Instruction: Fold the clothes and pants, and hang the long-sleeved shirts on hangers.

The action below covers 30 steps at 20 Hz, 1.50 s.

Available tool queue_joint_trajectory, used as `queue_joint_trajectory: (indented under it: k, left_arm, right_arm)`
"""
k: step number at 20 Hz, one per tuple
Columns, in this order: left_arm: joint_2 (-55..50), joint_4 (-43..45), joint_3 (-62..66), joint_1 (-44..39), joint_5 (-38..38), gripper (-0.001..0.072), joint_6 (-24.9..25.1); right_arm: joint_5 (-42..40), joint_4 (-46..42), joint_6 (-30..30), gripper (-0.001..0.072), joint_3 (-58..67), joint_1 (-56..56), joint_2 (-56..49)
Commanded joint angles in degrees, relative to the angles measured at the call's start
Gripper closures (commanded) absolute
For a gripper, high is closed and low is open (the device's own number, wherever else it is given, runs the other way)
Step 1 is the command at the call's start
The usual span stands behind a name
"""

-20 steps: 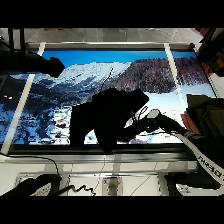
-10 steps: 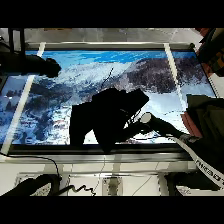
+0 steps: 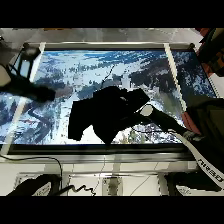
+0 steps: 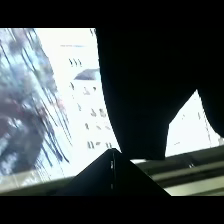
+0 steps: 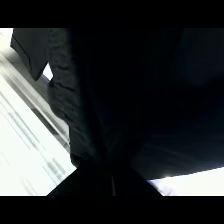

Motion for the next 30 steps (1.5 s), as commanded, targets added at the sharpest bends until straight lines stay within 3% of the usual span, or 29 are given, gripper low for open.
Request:
queue_joint_trajectory:
  k: [1, 3, 4, 5, 6, 7, 10, 14, 20, 22, 25, 27, 28, 30]
  left_arm:
    - [10.34, -6.64, -17.90, 0.13, 2.78, 0.0695, -5.25]
    - [17.20, -13.51, -28.76, 0.13, 7.74, 0.0685, -11.08]
    - [19.96, -16.96, -33.88, 0.13, 9.92, 0.0568, -13.60]
    - [21.86, -19.74, -38.36, 0.13, 11.61, 0.0254, -14.93]
    - [22.77, -21.03, -41.79, 0.13, 12.83, -0.0001, -15.87]
    - [22.95, -21.00, -44.70, 0.13, 13.62, -0.0009, -17.33]
    - [21.51, -21.66, -49.92, 0.13, 17.09, -0.0003, -18.05]
    - [18.43, -22.51, -51.91, 0.13, 27.41, 0.0000, -18.53]
    - [7.67, -25.49, -52.00, -3.56, 39.01, 0.0003, -20.59]
    - [4.76, -25.49, -52.00, -4.28, 44.41, 0.0172, -21.33]
    - [3.19, -25.49, -52.00, -4.26, 49.81, 0.0223, -21.86]
    - [3.19, -25.38, -52.00, -4.26, 51.67, 0.0375, -21.84]
    - [3.19, -25.03, -52.00, -4.26, 52.11, 0.0387, -21.86]
    - [3.19, -25.03, -52.00, -4.26, 52.81, 0.0510, -21.84]
  right_arm:
    - [-0.48, -0.44, 0.00, 0.0691, 0.98, -0.09, 0.11]
    - [-0.52, -0.42, 0.00, 0.0691, 0.98, -0.09, 0.11]
    - [-0.52, -0.42, 0.00, 0.0692, 0.98, -0.09, 0.11]
    - [-0.50, -0.42, 0.00, 0.0691, 0.98, -0.09, 0.11]
    - [-0.48, -0.42, 0.00, 0.0691, 0.98, -0.09, 0.11]
    - [-0.31, -0.42, 0.00, 0.0691, 0.98, -0.09, 0.11]
    - [0.20, -0.42, 0.00, 0.0691, 1.01, -0.09, 0.11]
    - [0.11, -0.37, 0.02, 0.0691, 1.01, -0.09, 0.11]
    - [0.42, -0.35, 0.04, 0.0692, 1.01, -0.09, 0.24]
    - [0.90, -0.35, 0.04, 0.0691, 1.01, -0.09, 0.72]
    - [1.44, -0.33, 0.04, 0.0691, 1.01, -0.09, 2.14]
    - [1.42, -0.35, 0.04, 0.0691, 1.01, -0.09, 3.04]
    - [1.42, -0.35, 0.04, 0.0691, 1.03, -0.09, 3.41]
    - [1.57, -0.31, 0.04, 0.0691, 1.38, -0.09, 3.48]
